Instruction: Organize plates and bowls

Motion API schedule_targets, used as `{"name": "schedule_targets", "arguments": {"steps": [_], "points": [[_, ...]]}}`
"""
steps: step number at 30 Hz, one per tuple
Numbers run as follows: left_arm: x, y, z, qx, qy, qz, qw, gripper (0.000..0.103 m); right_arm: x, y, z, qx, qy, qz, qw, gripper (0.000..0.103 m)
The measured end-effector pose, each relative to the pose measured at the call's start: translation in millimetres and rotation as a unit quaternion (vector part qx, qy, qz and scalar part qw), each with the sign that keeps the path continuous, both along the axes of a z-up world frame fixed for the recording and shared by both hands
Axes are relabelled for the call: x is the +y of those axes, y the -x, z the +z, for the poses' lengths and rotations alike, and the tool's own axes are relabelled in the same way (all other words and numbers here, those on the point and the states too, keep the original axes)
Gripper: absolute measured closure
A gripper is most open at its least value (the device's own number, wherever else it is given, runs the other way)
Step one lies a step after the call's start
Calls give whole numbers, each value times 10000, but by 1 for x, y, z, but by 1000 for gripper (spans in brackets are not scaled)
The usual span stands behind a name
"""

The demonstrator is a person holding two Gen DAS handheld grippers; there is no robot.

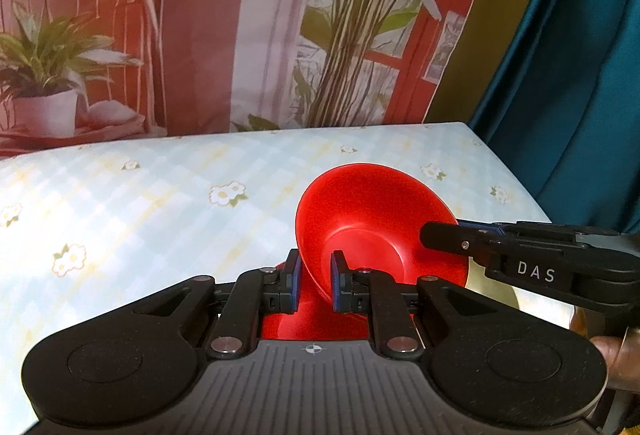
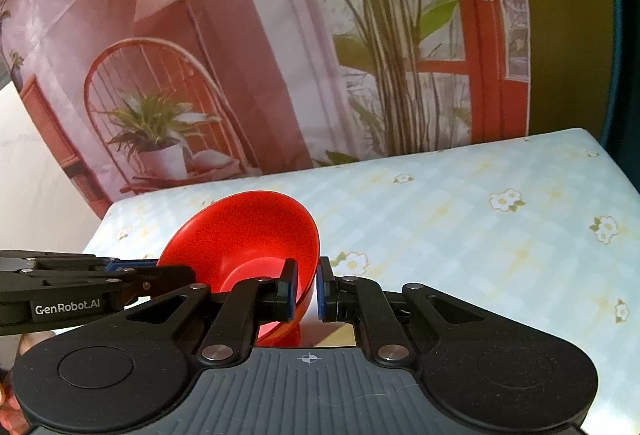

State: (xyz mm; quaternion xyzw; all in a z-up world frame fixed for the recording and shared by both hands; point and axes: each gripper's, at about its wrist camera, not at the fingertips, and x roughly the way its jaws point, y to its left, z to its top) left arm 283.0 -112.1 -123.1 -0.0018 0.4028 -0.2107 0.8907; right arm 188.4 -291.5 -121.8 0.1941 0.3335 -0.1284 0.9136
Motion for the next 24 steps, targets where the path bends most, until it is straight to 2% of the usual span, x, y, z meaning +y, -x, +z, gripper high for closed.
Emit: {"name": "schedule_targets", "arguments": {"steps": [10, 18, 24], "points": [[16, 7, -18, 187, 14, 142, 9997, 87, 18, -7, -16, 215, -1, 173, 9996, 94], [15, 9, -31, 159, -221, 91, 9996, 87, 29, -11, -33, 459, 41, 268, 9986, 94], [19, 6, -38, 228, -249, 124, 9994, 87, 35, -18, -39, 615, 136, 375, 9973, 93]]}}
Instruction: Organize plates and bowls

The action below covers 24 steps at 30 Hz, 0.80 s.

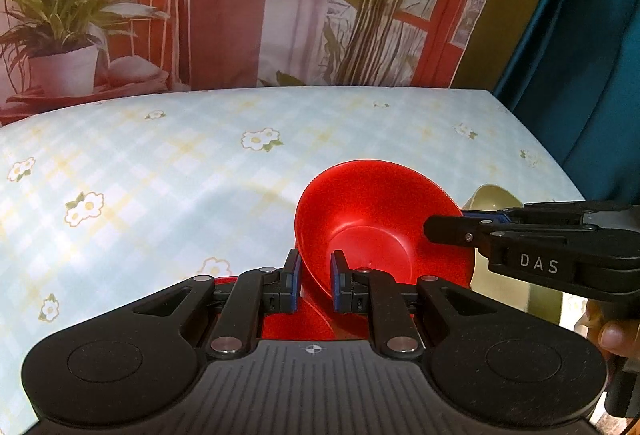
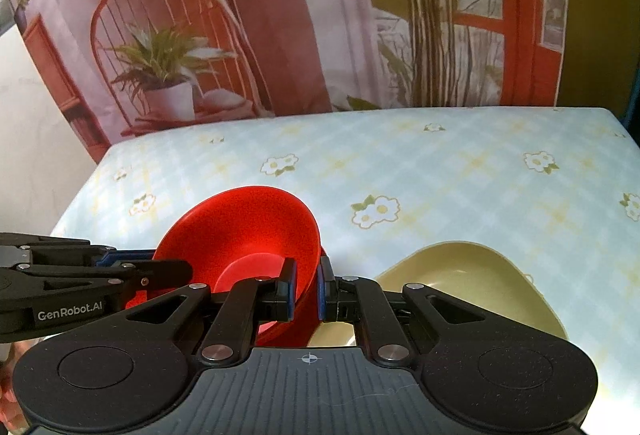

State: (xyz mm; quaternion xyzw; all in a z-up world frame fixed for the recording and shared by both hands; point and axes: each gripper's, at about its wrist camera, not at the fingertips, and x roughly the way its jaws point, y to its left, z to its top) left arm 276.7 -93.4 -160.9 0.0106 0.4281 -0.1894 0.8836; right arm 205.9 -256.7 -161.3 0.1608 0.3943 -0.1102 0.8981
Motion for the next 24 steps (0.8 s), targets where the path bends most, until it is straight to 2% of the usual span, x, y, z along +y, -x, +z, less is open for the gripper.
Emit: {"name": "schedule_targets", "arguments": {"steps": [24], "points": [[-2, -2, -5, 35, -120, 42, 9999, 87, 3, -1, -6, 79, 191, 107, 9997, 92]]}}
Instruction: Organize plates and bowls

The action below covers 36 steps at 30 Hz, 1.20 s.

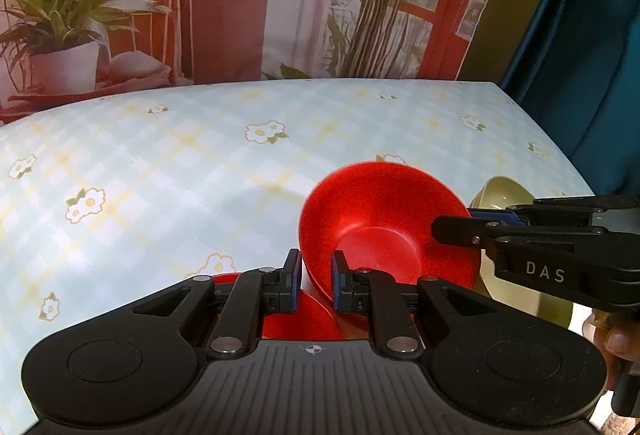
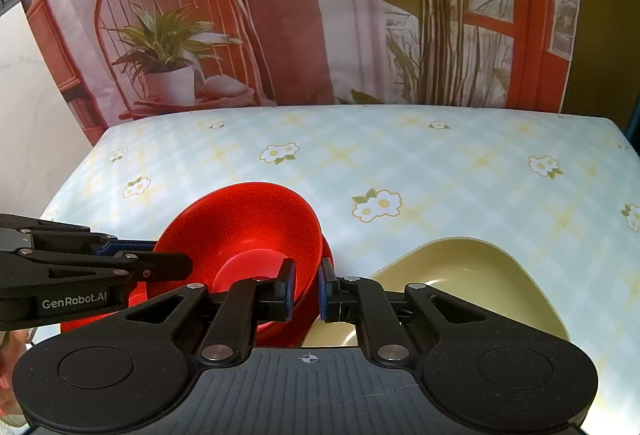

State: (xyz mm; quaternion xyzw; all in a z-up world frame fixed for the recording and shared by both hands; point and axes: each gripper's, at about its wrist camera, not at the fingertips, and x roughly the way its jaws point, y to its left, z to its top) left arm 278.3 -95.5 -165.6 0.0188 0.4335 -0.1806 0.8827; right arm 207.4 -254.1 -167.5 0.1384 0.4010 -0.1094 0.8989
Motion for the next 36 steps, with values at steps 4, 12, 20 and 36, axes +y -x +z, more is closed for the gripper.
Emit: {"name": "schedule_targets", "arguments": {"steps": [4, 12, 20, 36], "points": [[2, 1, 5, -47, 8, 43, 10000, 86, -1, 3, 2, -47, 77, -64, 9999, 85], [5, 7, 17, -141, 92, 45, 9998, 84, 0, 10, 9, -151, 107, -127, 9997, 85], [24, 21, 27, -215, 90, 50, 9997, 76, 12, 15, 15, -290, 27, -98, 9995, 85], [77, 37, 35, -287, 136, 443, 9985, 75, 54, 13, 15, -341, -2, 184, 9993, 85]]}}
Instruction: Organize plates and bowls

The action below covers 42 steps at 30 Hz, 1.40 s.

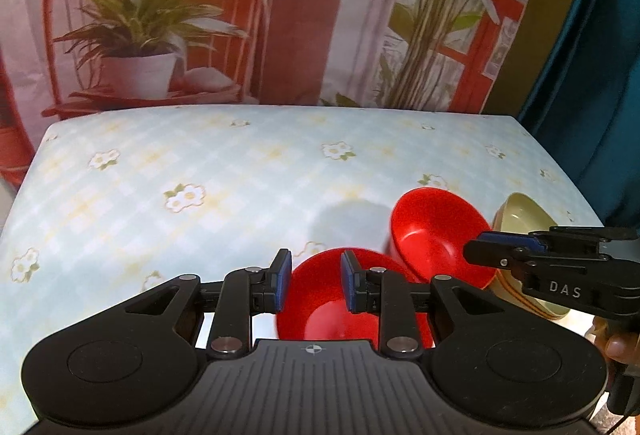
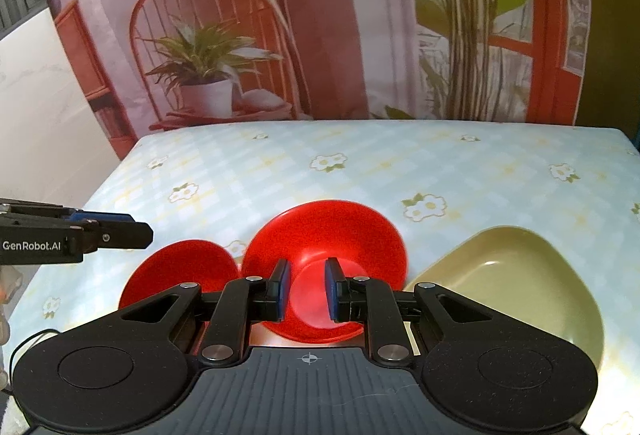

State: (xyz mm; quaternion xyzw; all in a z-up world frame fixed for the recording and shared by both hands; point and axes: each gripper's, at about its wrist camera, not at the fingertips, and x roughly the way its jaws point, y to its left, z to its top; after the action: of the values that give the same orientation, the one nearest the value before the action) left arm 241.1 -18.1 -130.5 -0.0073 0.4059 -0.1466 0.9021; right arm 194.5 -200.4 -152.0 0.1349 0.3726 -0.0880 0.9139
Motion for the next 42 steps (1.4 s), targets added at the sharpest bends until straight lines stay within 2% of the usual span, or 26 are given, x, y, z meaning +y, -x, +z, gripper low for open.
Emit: {"name": "schedule_targets", "arguments": {"steps": [15, 24, 28, 42], "points": [[35, 7, -19, 250, 100, 474, 9985, 75, 33, -10, -6, 18, -64, 303, 9995, 85], [28, 7, -33, 384, 244, 309, 9985, 75, 51, -3, -12, 135, -135, 369, 9991, 84], [24, 7, -37, 423, 158, 206, 9988, 75, 56, 3, -15, 163, -211, 337, 9991, 85], [21, 5, -47, 536, 290, 18, 9981, 75, 56, 0, -31, 330, -508, 187, 9980, 84]]}}
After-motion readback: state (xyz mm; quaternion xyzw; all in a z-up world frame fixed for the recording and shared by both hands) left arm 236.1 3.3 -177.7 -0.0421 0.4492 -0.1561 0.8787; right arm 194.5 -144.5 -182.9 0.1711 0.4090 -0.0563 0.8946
